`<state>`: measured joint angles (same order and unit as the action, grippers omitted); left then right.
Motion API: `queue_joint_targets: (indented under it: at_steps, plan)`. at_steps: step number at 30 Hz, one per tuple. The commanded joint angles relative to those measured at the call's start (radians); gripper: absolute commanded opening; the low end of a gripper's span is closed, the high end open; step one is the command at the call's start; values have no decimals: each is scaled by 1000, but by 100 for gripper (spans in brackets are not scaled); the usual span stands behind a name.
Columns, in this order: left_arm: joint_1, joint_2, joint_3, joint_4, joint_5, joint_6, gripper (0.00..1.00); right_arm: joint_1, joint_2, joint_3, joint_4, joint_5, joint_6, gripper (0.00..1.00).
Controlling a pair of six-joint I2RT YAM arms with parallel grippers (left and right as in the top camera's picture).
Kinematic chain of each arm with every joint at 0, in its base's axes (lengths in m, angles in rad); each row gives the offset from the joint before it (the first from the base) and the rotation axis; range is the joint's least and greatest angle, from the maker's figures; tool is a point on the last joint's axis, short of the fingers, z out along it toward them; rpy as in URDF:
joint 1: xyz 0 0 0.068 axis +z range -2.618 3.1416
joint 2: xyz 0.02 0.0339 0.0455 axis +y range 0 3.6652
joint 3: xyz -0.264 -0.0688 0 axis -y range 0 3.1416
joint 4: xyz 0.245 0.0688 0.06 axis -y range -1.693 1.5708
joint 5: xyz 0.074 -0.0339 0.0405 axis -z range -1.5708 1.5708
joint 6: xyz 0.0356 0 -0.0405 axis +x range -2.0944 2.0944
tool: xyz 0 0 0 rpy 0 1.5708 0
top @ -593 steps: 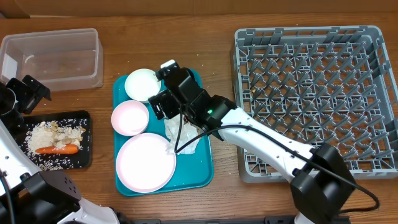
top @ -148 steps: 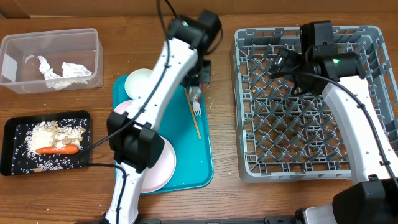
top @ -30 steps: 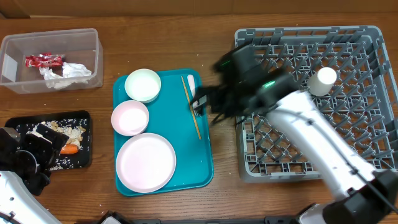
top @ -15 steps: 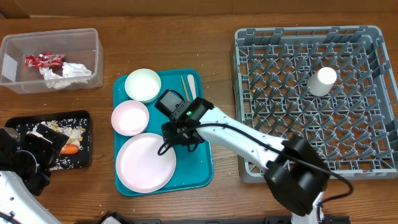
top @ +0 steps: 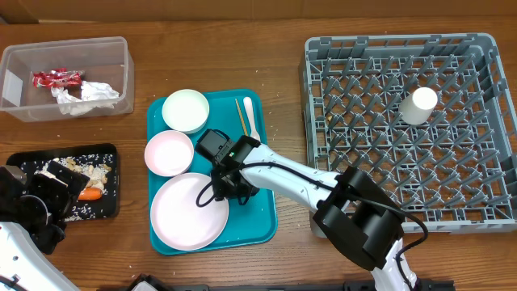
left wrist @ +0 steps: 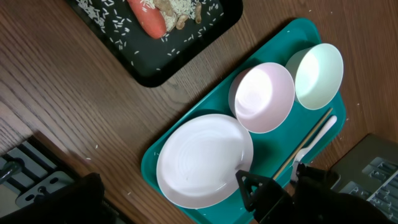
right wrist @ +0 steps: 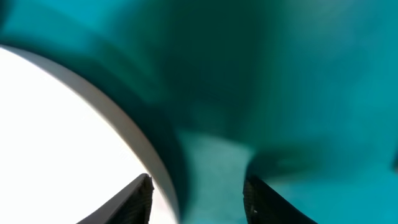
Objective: Sort waste into correct bins and load items into the dishwasher rack
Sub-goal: 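Reach the right gripper to the large pink plate and grasp its rim, then lift the pink plate into the gray rack, stand it upright, release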
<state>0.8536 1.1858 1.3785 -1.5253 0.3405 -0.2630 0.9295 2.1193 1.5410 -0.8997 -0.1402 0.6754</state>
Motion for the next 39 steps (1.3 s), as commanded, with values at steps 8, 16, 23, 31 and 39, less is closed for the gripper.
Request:
queue_joint_targets:
  at_steps: [8, 16, 23, 31, 39]
  plan:
    - [3, 3, -9, 1, 15, -14, 100, 16, 26, 10, -14, -26, 10, 13]
    - [3, 3, -9, 2, 15, -14, 100, -10, 22, 93, -156, -37, 5, 4]
    - [3, 3, -9, 2, 15, -14, 100, -43, -15, 332, -540, 25, -111, 4]
    - [3, 3, -9, 2, 15, -14, 100, -80, -99, 463, -795, 272, -153, 4]
    - [3, 3, -9, 2, 15, -14, 100, -222, -250, 463, -795, 526, -153, 4]
